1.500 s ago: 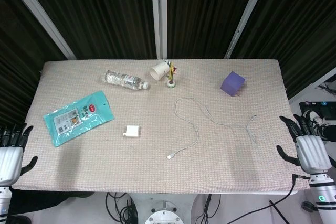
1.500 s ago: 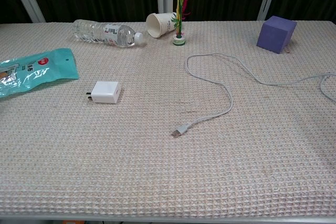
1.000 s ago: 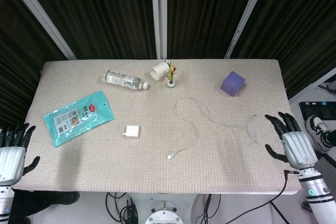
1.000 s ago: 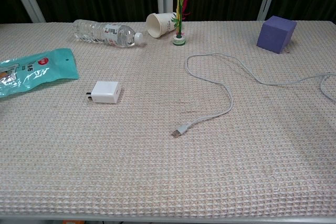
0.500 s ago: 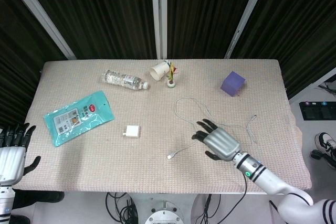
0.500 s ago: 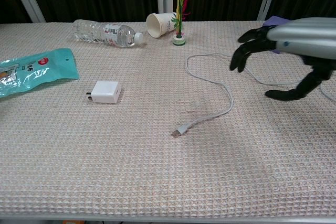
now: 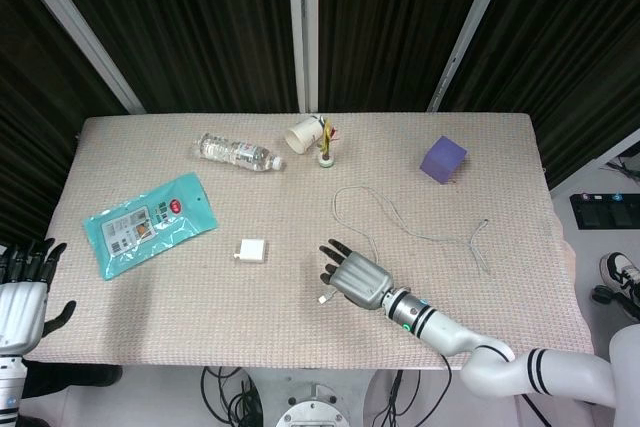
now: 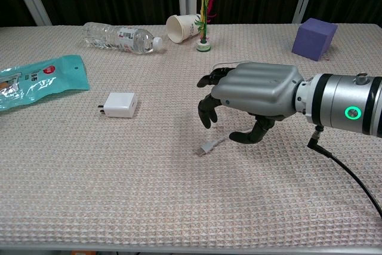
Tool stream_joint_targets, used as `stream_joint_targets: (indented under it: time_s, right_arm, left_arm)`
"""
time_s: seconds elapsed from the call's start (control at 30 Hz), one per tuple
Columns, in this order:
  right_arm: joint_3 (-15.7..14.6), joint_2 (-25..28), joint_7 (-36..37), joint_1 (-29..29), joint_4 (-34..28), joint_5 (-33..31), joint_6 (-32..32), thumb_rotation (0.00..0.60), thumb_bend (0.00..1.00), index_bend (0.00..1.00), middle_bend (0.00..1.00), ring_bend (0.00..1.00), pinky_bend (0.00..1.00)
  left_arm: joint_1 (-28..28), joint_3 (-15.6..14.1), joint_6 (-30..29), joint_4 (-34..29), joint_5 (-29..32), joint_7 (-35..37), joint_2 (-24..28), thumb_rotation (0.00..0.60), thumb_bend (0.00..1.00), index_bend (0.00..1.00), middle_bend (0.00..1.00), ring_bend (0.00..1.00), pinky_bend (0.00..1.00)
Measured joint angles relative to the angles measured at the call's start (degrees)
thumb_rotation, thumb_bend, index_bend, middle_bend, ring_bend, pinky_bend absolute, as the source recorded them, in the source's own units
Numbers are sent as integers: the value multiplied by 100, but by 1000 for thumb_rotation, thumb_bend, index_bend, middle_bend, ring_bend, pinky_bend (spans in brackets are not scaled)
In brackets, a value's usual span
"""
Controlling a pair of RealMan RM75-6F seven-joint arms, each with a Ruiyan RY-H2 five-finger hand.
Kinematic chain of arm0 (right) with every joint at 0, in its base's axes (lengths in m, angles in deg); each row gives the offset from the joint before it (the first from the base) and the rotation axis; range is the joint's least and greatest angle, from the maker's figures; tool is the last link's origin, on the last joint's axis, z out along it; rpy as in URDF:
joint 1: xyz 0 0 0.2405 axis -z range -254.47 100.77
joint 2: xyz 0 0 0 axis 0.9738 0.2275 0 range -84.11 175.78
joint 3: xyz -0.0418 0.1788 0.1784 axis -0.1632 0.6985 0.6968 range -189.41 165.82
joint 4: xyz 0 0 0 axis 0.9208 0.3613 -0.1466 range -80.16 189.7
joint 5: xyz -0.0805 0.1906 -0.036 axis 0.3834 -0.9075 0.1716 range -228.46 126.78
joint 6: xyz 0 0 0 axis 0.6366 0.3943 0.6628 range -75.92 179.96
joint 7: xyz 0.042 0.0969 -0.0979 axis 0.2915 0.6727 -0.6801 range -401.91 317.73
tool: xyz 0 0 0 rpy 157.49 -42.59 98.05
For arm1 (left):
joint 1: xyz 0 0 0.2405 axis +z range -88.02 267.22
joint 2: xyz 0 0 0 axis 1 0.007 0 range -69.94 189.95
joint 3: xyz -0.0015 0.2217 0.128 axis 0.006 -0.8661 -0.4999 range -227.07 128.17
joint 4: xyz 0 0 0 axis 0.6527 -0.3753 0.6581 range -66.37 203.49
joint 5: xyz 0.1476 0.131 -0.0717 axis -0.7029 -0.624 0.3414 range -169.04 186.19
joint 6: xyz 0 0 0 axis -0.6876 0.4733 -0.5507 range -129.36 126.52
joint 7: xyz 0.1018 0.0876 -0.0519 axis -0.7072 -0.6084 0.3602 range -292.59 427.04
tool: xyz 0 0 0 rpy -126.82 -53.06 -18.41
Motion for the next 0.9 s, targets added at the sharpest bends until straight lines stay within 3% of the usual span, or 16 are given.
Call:
stream_joint_targets:
  time_s: [0.43, 0.63, 0.9]
  right_arm:
    - [-168, -578, -464, -126, 316, -242, 290, 600, 326, 401, 348, 7, 0]
    - [-189, -724, -746, -174, 335, -529, 371, 600, 225, 412, 361, 7, 0]
    - [-216, -820, -969, -238, 289, -861, 453, 600, 270, 430, 367, 7, 0]
  left_arm:
    - [-63, 3, 119, 129, 6, 130, -24, 600, 207, 122, 63, 0, 0]
    - [-70, -3, 159, 185, 35, 192, -31, 600, 208, 121, 63, 0, 0]
    - [-70, -3, 143, 237, 18, 234, -49, 600, 208, 121, 63, 0, 0]
